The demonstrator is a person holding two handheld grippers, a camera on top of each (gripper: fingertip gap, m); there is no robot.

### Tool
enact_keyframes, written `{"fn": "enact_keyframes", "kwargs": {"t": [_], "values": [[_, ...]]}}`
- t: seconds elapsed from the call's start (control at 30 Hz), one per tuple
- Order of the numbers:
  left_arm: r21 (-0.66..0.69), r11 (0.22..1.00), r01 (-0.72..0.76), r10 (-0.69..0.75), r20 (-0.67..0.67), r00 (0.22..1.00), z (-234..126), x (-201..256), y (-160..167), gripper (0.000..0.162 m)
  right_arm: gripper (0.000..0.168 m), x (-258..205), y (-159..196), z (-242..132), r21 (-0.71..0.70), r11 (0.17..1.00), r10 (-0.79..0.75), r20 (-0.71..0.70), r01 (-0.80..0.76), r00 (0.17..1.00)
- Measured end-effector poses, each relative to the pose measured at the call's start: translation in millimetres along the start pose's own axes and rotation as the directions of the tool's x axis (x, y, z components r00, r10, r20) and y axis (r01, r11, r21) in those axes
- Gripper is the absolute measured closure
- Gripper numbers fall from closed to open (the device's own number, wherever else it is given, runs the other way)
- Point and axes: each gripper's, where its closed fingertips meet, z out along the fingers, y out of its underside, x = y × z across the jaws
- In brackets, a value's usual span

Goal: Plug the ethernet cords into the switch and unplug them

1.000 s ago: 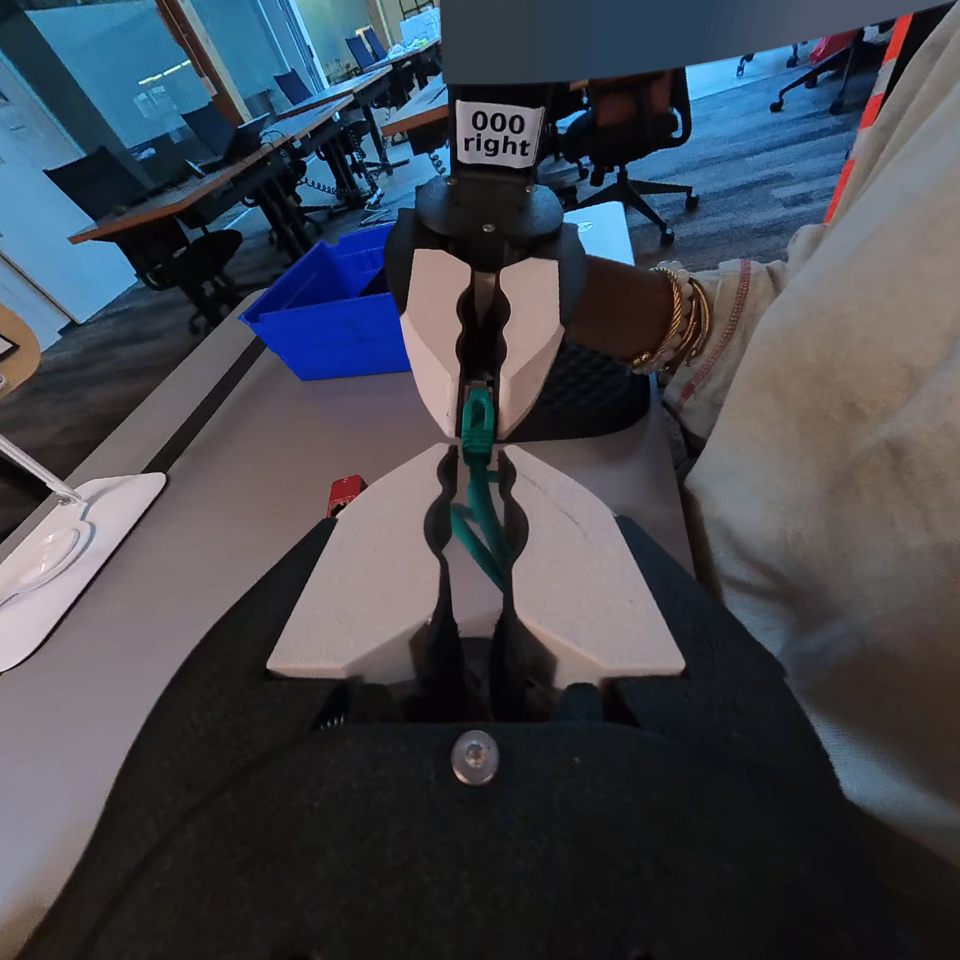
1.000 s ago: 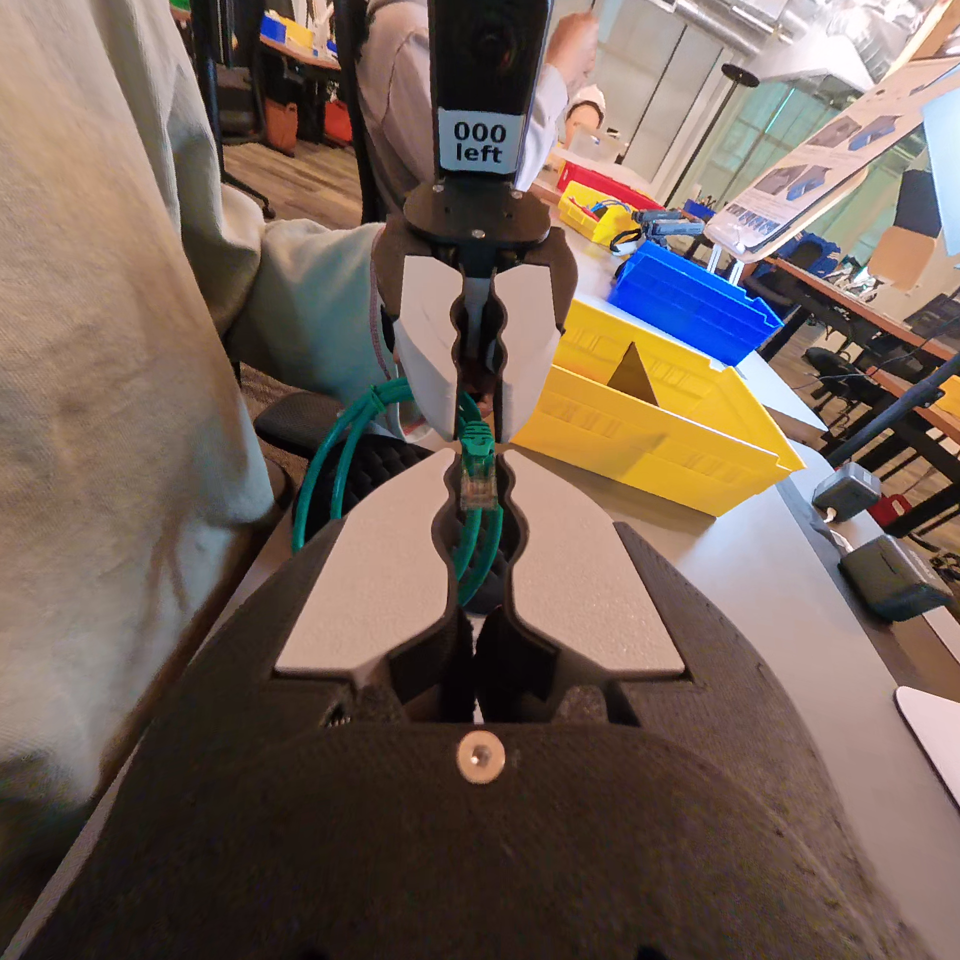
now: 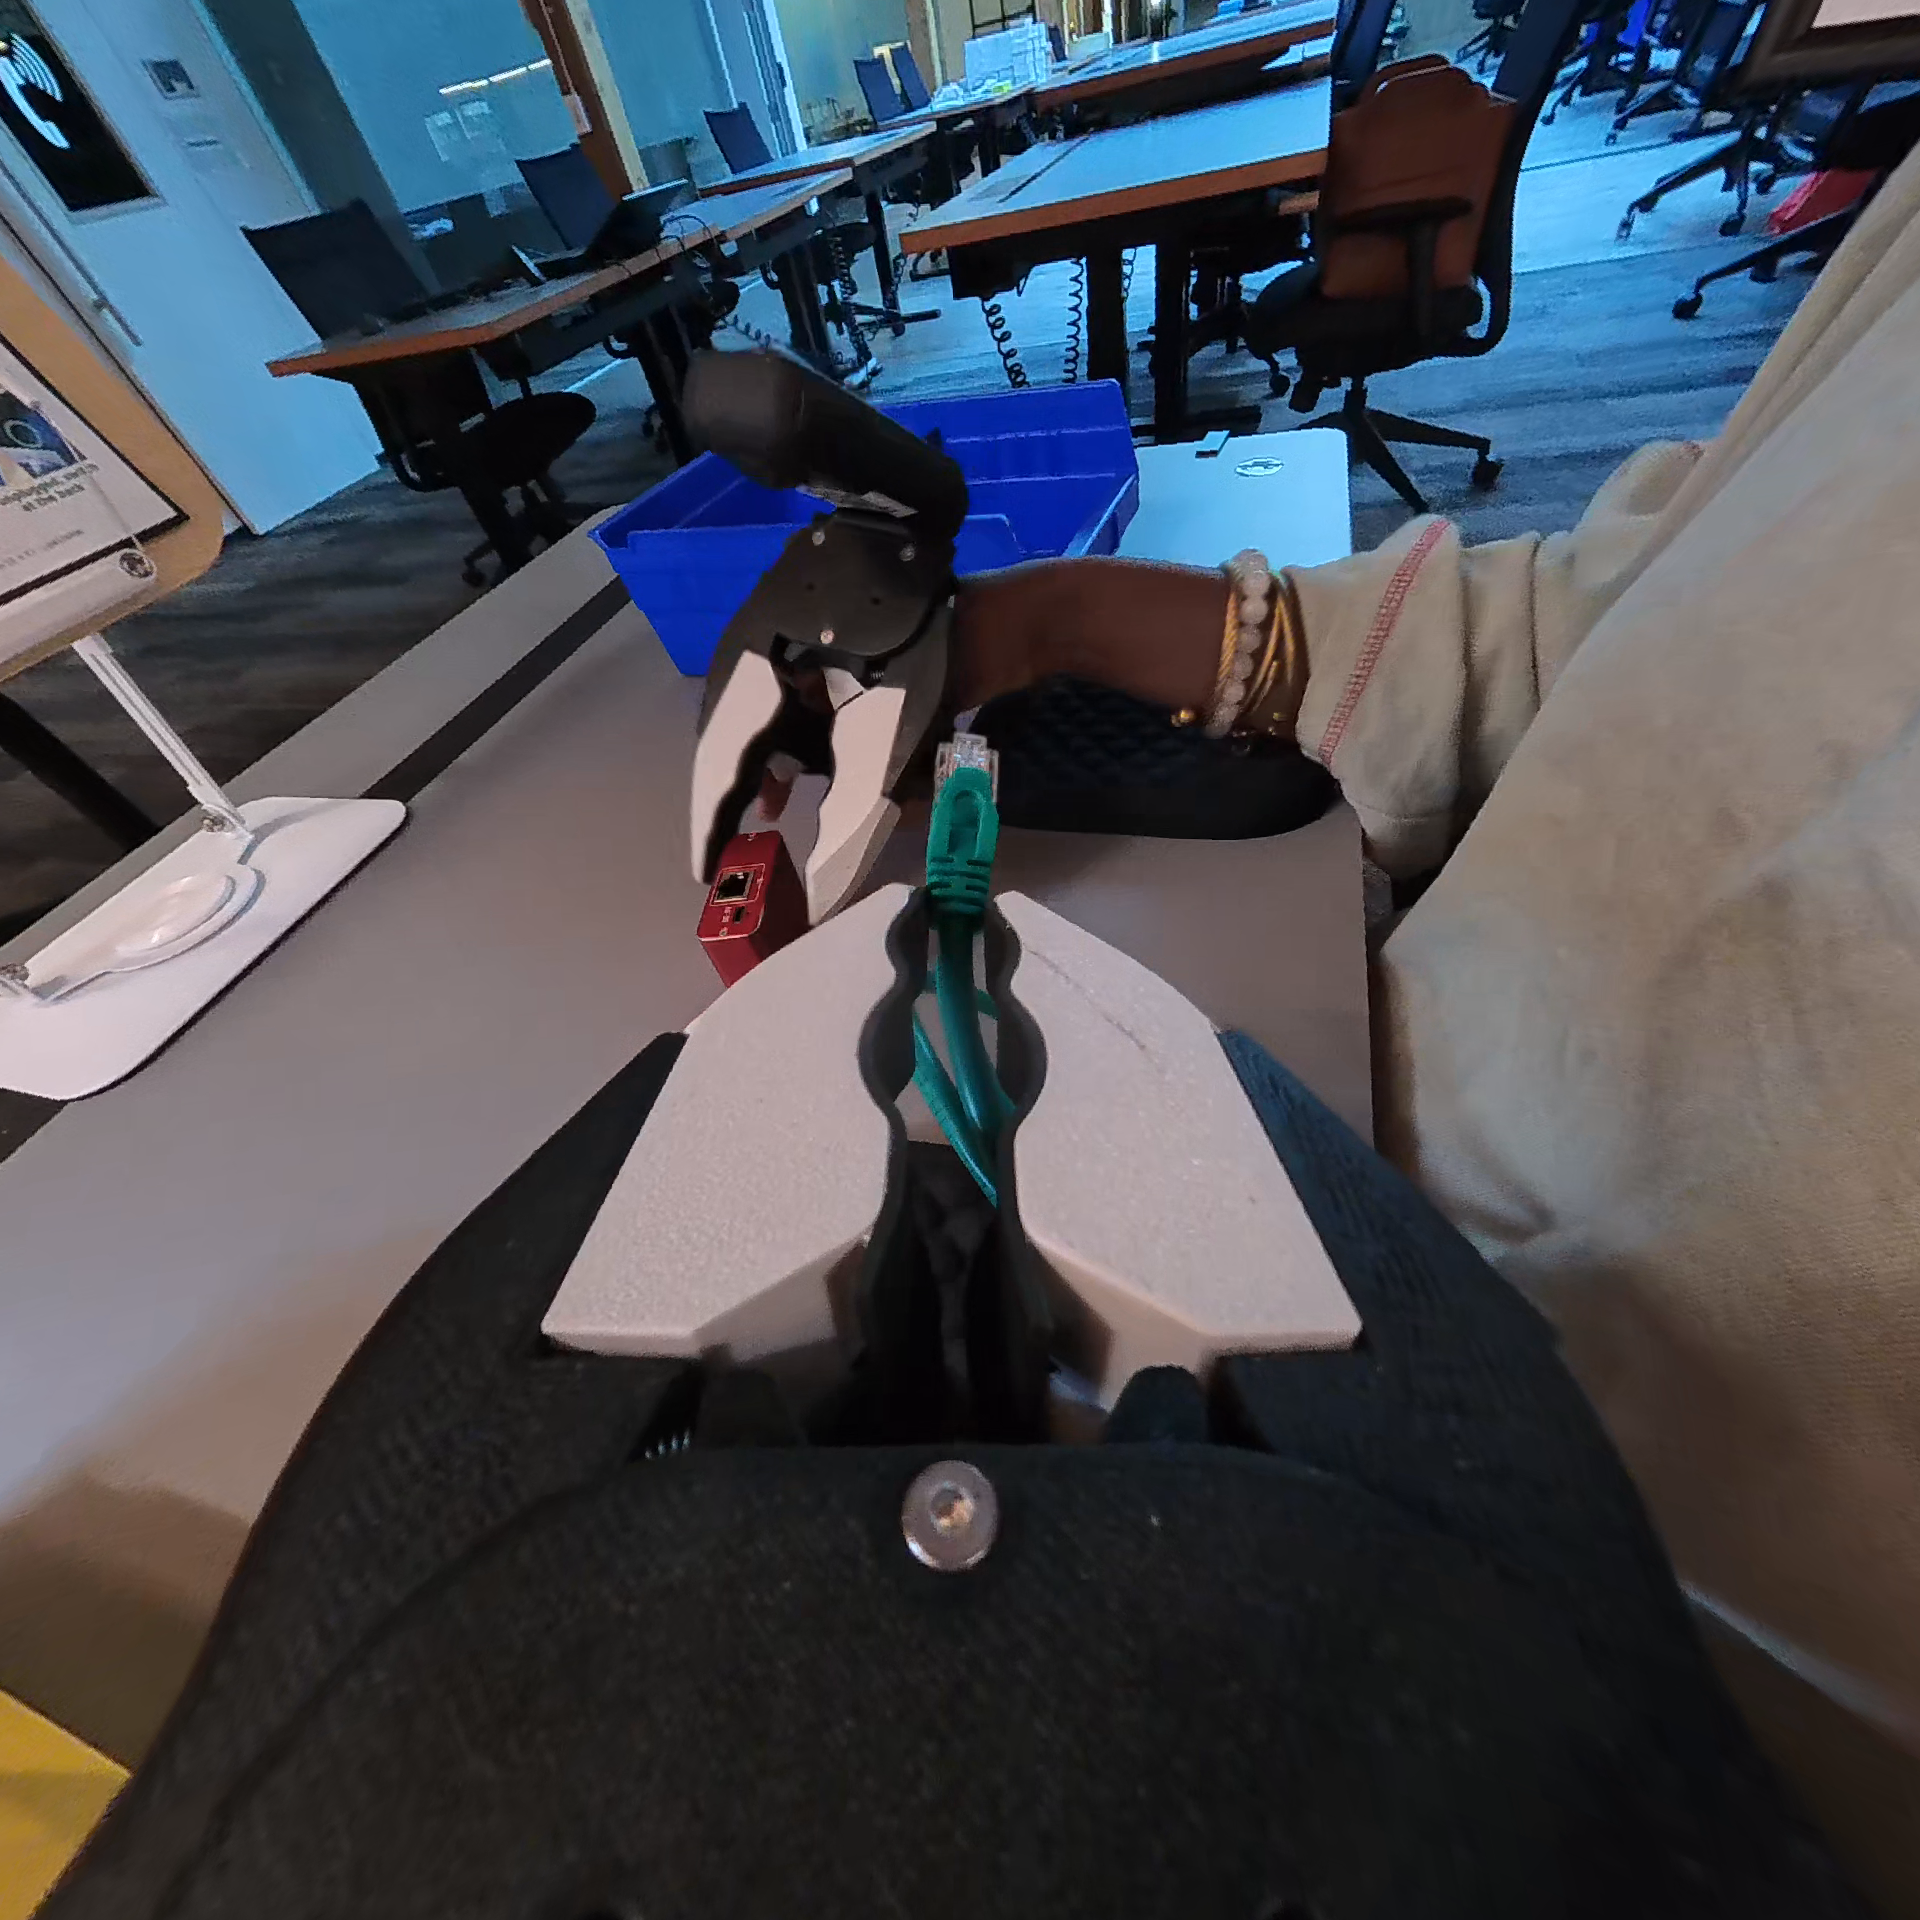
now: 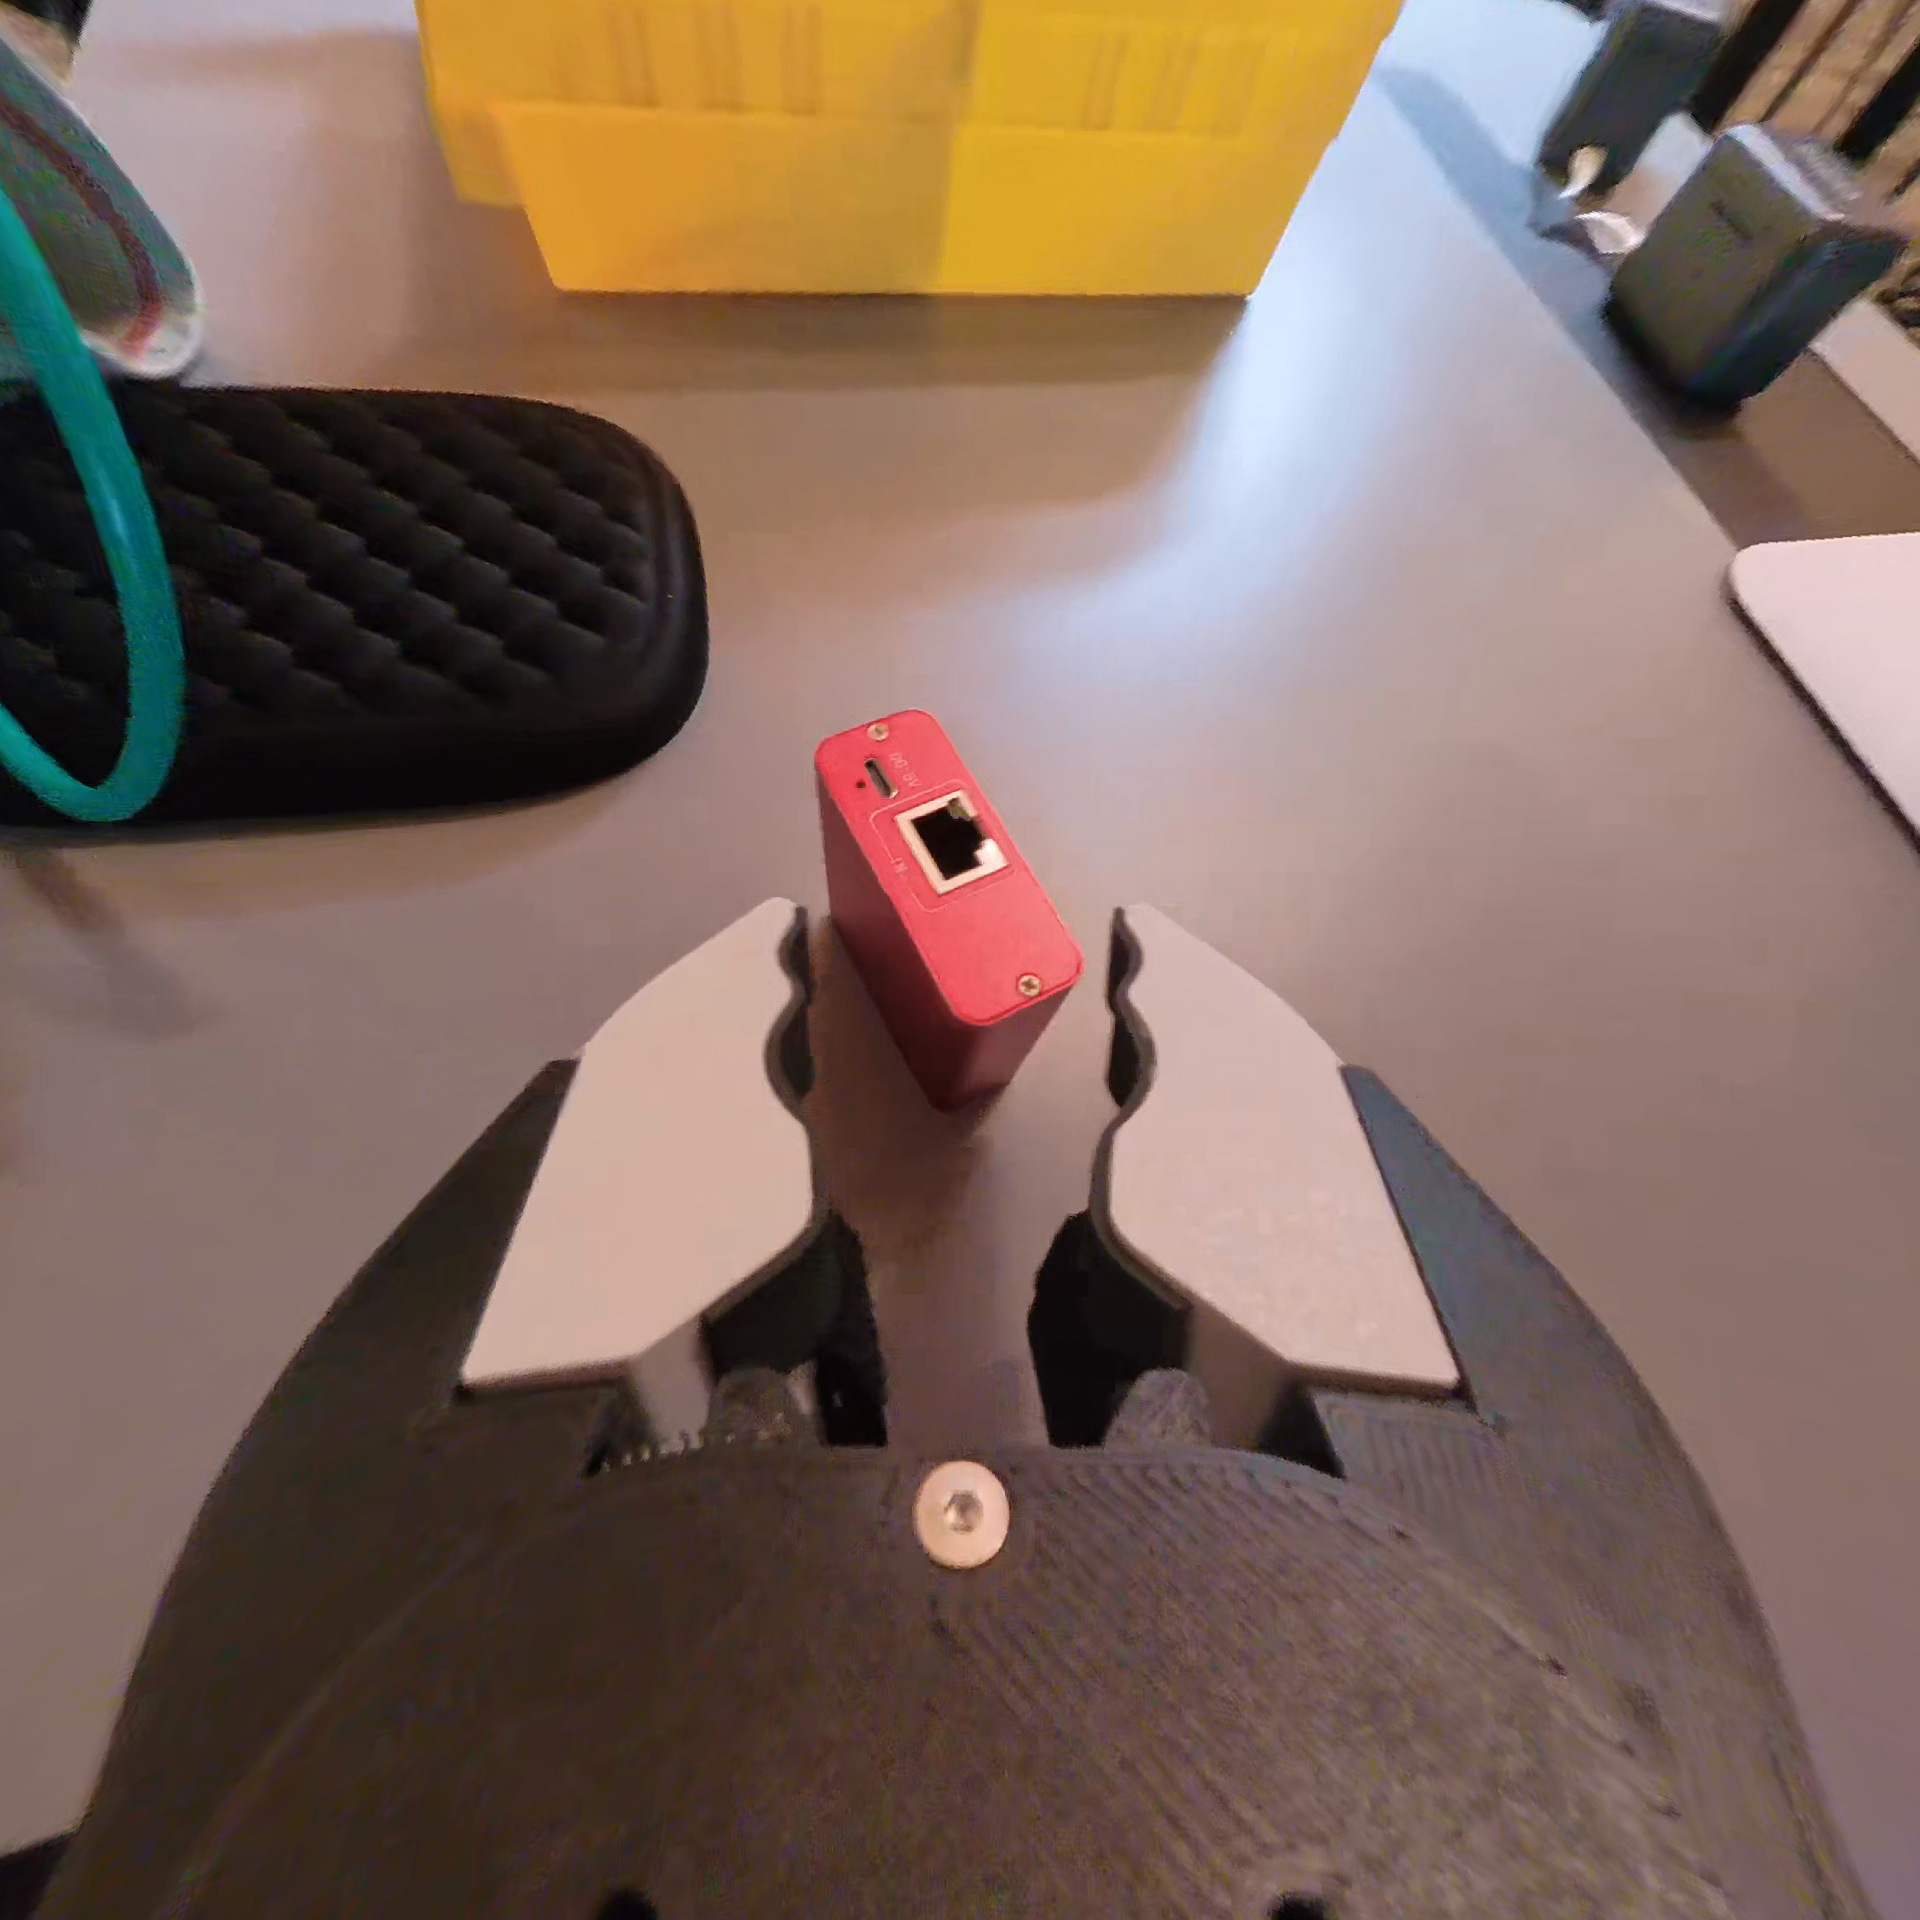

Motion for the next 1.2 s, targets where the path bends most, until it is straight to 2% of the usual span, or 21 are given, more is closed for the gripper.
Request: {"fn": "enact_keyframes", "kwargs": {"t": [0.07,0.1,0.17,0.23,0.37,0.47,0.7,0.87,0.93,1.03,1.1,1.2], "values": [[0.003,1.000,0.010,-0.010,0.000,1.000,0,0,1,0.153,0.132,-1,2,0,-0.005,1.000,-0.029,0.003,0.029,1.000],[0.004,1.000,0.013,-0.013,0.000,1.000,0,0,1,0.153,0.136,-5,2,-2,0.003,0.999,-0.038,0.013,0.038,0.999],[0.002,1.000,0.016,-0.016,0.006,1.000,0,-1,3,0.152,0.138,-6,3,-8,-0.015,1.000,-0.008,-0.023,0.008,1.000],[0.000,1.000,0.021,-0.021,0.012,1.000,0,-2,4,0.152,0.138,-3,8,-18,-0.066,0.998,0.004,-0.134,-0.013,0.991],[-0.008,1.000,0.015,-0.015,0.012,1.000,2,-2,6,0.152,0.139,-8,17,-37,-0.209,0.976,-0.146,-0.402,0.065,0.904],[-0.025,1.000,0.005,-0.004,0.011,1.000,5,-2,8,0.152,0.142,-28,22,-36,-0.299,0.943,-0.271,-0.444,0.144,0.854],[-0.032,0.999,0.002,-0.002,-0.003,1.000,8,2,9,0.152,0.138,-54,25,-32,-0.260,0.949,-0.261,-0.320,0.180,0.911],[-0.035,0.999,0.003,-0.003,0.000,1.000,8,0,9,0.152,0.139,-73,28,-29,-0.222,0.964,-0.184,-0.170,0.144,0.968],[-0.037,0.999,0.004,-0.004,0.001,1.000,7,0,10,0.152,0.137,-78,22,-30,-0.155,0.982,-0.127,-0.118,0.108,0.985],[-0.032,0.999,0.010,-0.010,0.004,1.000,7,-1,11,0.152,0.102,-70,16,-33,-0.048,0.996,0.069,-0.059,-0.072,0.996],[-0.031,0.999,0.014,-0.014,0.003,1.000,7,-1,12,0.152,0.083,-59,25,-30,-0.077,0.977,0.194,-0.054,-0.198,0.980],[-0.036,0.999,0.013,-0.013,0.003,1.000,7,-1,13,0.152,0.078,-61,32,-22,-0.151,0.955,0.259,0.020,-0.253,0.966]]}}
